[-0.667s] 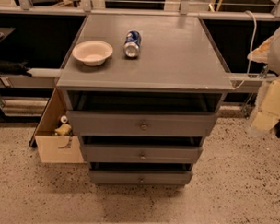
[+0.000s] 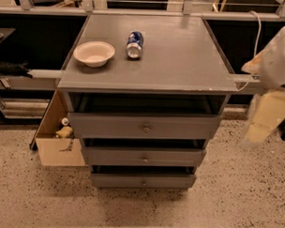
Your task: Open bottom drawer
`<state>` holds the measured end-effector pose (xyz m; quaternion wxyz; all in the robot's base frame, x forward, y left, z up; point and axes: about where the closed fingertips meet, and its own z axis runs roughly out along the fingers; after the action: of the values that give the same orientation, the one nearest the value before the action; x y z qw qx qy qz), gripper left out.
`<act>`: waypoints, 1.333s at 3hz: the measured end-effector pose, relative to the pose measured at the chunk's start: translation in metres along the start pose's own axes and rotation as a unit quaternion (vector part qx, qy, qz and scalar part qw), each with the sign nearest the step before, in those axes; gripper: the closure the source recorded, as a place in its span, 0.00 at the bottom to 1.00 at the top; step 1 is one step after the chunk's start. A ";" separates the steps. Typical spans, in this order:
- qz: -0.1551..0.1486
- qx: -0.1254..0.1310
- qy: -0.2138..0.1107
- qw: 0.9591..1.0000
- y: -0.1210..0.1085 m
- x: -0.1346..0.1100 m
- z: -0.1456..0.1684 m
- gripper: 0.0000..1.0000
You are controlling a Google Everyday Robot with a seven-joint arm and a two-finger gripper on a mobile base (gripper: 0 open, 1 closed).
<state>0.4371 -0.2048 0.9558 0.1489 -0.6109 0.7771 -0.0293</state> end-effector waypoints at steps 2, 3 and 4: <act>-0.018 -0.055 0.015 0.998 0.034 -0.015 0.070 0.00; -0.050 -0.081 0.026 0.995 0.037 -0.003 0.120 0.00; -0.097 -0.096 0.046 0.990 0.047 0.019 0.191 0.00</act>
Offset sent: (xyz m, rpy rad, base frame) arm -0.0061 0.0303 -0.0554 -0.0044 0.0820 0.0371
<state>0.4397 -0.1853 0.7592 0.0497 -0.6928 0.7194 0.0032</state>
